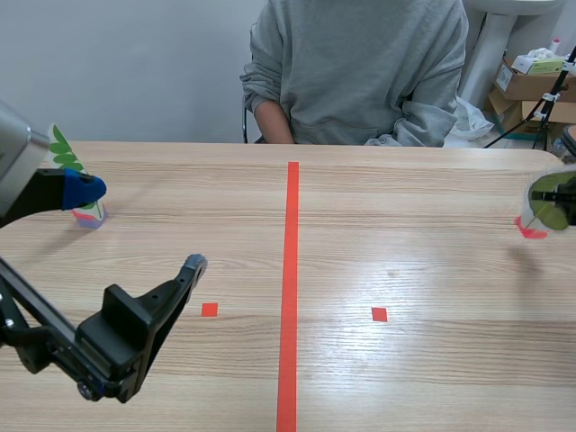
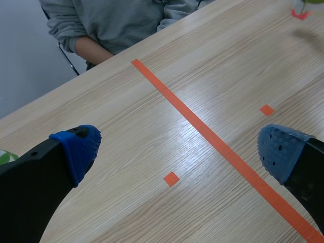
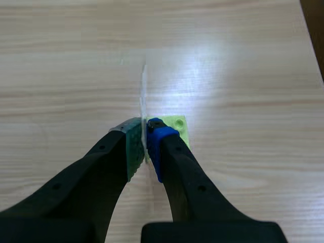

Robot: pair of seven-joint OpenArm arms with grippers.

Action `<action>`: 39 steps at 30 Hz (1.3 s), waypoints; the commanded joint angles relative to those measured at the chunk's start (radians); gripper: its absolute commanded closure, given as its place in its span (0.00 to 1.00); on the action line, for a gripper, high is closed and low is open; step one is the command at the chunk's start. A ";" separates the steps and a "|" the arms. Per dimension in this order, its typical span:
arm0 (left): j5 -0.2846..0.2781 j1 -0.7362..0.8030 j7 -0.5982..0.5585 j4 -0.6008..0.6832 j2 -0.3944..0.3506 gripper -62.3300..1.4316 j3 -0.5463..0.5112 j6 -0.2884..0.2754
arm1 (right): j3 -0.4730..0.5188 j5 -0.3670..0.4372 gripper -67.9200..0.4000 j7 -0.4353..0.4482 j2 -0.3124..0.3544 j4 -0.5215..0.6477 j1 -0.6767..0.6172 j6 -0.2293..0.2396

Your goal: Do the leaf sorting experiment

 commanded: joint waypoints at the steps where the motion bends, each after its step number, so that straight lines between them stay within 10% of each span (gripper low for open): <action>1: -0.006 -0.003 -0.014 0.004 -0.001 0.00 -0.001 0.005 | 0.003 0.008 0.97 0.027 0.016 0.007 0.023 -0.004; 14: -0.006 -0.003 -0.014 0.004 -0.001 0.00 -0.001 0.005 | 0.003 -0.032 0.93 0.045 -0.001 -0.056 0.025 -0.038; 21: -0.006 -0.003 -0.014 0.004 -0.001 0.00 -0.001 0.005 | 0.003 -0.035 0.74 0.031 0.000 -0.056 0.025 -0.041; 31: -0.006 -0.003 -0.014 0.004 -0.001 0.00 -0.001 0.005 | 0.003 -0.033 0.13 -0.043 0.001 -0.049 0.025 -0.025; 39: -0.006 -0.003 -0.014 0.004 -0.001 0.00 -0.001 0.005 | 0.003 0.048 0.14 -0.130 0.002 0.010 -0.004 0.046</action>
